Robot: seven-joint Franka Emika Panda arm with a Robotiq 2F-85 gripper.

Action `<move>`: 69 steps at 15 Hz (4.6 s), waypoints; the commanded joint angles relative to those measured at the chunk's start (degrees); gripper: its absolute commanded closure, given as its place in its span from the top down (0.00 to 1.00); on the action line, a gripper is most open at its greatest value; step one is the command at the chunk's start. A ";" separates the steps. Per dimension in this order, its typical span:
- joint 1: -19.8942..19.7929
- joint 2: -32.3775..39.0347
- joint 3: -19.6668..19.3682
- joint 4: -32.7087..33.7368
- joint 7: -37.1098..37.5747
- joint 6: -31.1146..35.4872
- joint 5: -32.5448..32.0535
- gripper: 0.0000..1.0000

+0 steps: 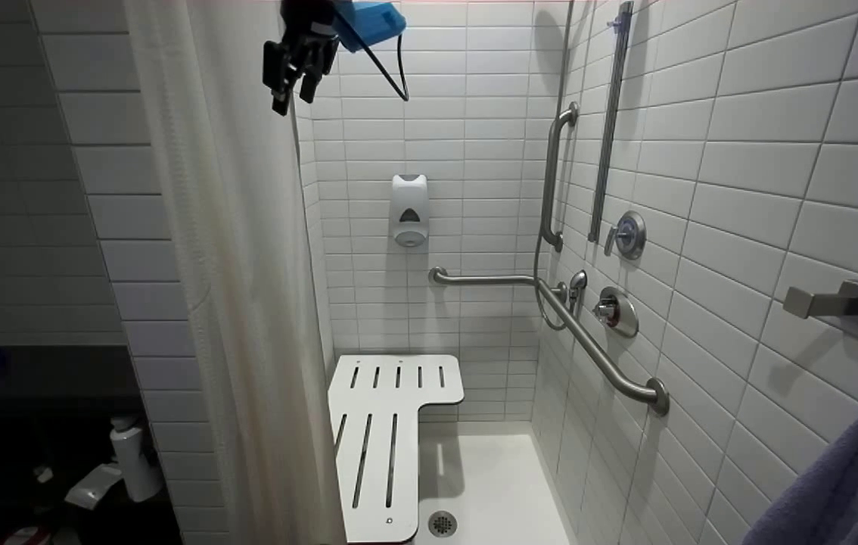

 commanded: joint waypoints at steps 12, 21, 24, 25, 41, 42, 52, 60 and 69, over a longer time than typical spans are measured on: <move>-2.60 1.74 0.75 2.86 3.15 0.16 0.96 0.01; -7.16 0.49 -1.49 0.52 5.75 1.05 10.73 0.01; -8.14 0.54 -2.02 -0.12 6.39 1.28 14.18 0.01; -8.40 0.55 -2.16 -0.36 6.73 1.36 15.29 0.01; -10.36 -0.29 -3.35 -6.06 10.31 7.37 30.02 0.01; -10.35 -0.45 -3.32 -6.51 10.54 8.21 30.70 0.01; -9.97 -3.11 -2.83 -11.40 12.82 17.93 38.49 0.01; -9.76 -3.97 -2.40 -12.89 14.24 20.78 40.02 0.01; -9.62 -4.78 -1.91 -14.57 15.66 24.32 43.58 0.27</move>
